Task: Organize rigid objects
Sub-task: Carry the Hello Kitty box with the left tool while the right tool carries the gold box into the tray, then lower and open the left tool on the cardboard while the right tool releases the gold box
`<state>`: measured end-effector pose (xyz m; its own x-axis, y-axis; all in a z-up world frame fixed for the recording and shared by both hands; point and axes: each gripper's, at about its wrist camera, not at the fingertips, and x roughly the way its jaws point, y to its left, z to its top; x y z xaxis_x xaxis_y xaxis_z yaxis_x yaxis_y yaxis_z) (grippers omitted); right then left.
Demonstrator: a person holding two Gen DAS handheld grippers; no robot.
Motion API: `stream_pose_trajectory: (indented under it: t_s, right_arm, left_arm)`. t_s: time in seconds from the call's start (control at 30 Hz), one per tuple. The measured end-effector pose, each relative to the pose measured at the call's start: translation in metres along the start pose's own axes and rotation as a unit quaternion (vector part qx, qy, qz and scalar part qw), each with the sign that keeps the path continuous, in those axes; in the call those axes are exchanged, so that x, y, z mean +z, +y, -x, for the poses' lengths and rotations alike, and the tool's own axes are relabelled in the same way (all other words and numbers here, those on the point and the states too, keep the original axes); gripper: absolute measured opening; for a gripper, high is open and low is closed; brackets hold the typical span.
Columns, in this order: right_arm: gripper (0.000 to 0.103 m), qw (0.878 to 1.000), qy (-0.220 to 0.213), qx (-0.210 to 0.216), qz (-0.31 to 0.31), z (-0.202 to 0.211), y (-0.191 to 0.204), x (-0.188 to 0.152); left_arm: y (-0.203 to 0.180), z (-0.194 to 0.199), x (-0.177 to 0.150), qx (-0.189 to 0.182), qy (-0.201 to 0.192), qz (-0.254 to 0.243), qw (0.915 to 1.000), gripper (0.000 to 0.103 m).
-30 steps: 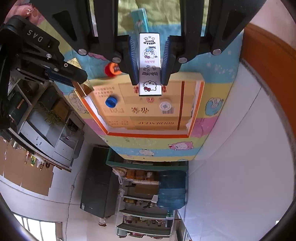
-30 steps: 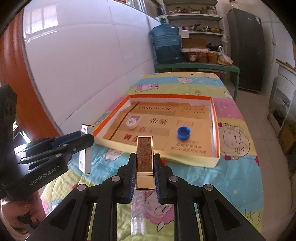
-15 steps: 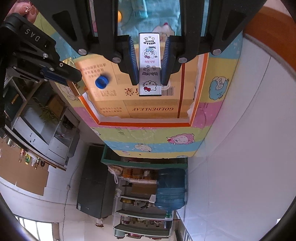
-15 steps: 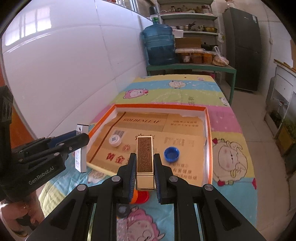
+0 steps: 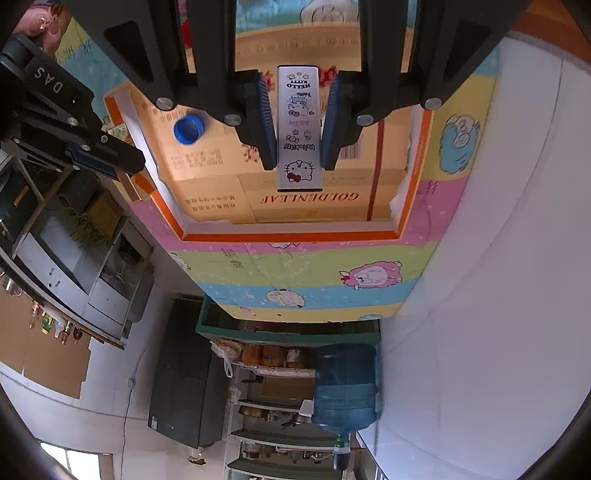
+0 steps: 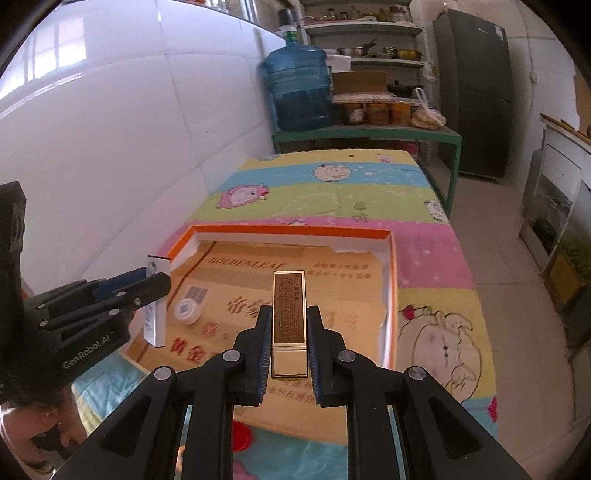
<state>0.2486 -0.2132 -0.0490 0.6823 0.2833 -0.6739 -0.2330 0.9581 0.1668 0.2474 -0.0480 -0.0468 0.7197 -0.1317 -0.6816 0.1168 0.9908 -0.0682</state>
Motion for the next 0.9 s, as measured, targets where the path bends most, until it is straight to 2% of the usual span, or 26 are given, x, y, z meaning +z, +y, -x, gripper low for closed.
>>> stream_pose_trajectory:
  t_s: [0.2, 0.5, 0.9]
  right_arm:
    - [0.018, 1.0, 0.018, -0.016, -0.011, -0.024, -0.02, 0.014]
    - [0.018, 0.998, 0.063, -0.028, -0.014, -0.064, -0.031, 0.019]
    - [0.018, 0.995, 0.098, -0.032, -0.012, -0.097, -0.032, 0.017]
  left_arm:
    - [-0.007, -0.029, 0.013, -0.004, 0.022, -0.002, 0.9998, 0.025]
    - [-0.013, -0.072, 0.015, -0.001, 0.07, 0.0, 0.9976, 0.025]
    - [-0.006, -0.101, 0.009, -0.024, 0.1, 0.022, 0.9944, 0.025]
